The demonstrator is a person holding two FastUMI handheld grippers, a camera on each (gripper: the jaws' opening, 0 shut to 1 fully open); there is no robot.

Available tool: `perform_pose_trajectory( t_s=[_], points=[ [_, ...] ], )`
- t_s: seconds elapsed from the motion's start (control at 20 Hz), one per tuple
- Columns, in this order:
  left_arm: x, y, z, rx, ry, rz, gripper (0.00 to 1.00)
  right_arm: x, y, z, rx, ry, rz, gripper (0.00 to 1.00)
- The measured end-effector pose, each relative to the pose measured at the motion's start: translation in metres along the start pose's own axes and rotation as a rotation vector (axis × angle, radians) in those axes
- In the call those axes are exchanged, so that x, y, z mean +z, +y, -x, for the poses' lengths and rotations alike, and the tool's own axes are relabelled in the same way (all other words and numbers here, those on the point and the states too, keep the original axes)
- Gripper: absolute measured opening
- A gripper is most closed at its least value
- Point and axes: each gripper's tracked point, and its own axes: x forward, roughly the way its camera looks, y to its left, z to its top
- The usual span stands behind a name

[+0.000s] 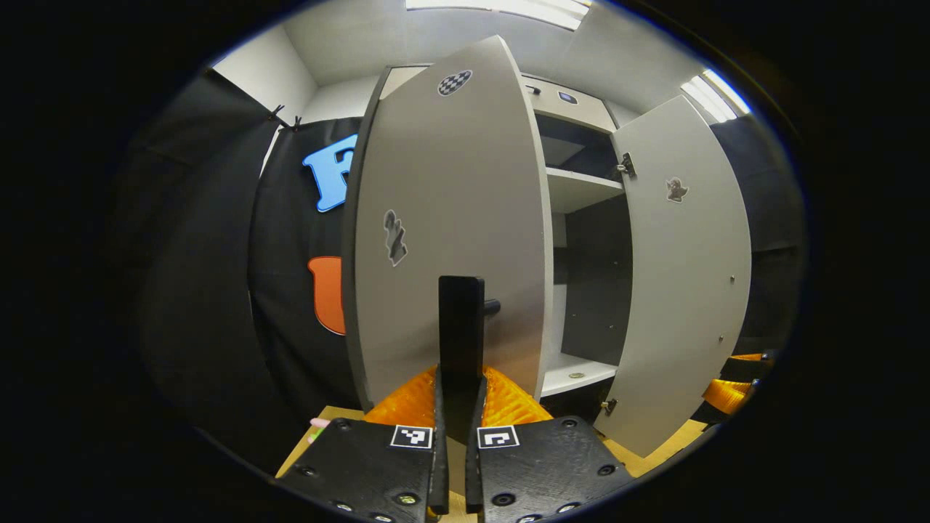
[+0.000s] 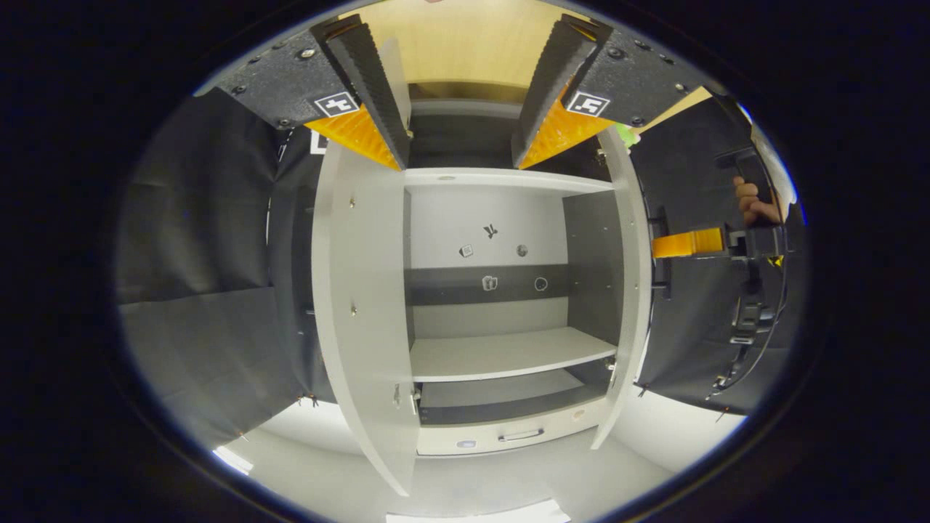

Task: Open the right door of the double-door shoe cabinet with the right hand, and open the left door with the left hand.

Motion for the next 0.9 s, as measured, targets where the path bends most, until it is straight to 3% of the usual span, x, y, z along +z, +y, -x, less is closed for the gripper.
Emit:
perform_pose_trajectory(
  t_s=[0.25,0.9],
  points=[
    [0.002,0.036,0.02,0.058,-0.026,0.032,0.07,0.004,0.015,-0.005,0.007,-0.023,0.003,0.89],
    [-0.009,0.101,0.037,0.166,-0.023,-0.003,0.07,-0.006,0.028,-0.012,0.014,0.002,-0.008,0.89]
  ],
)
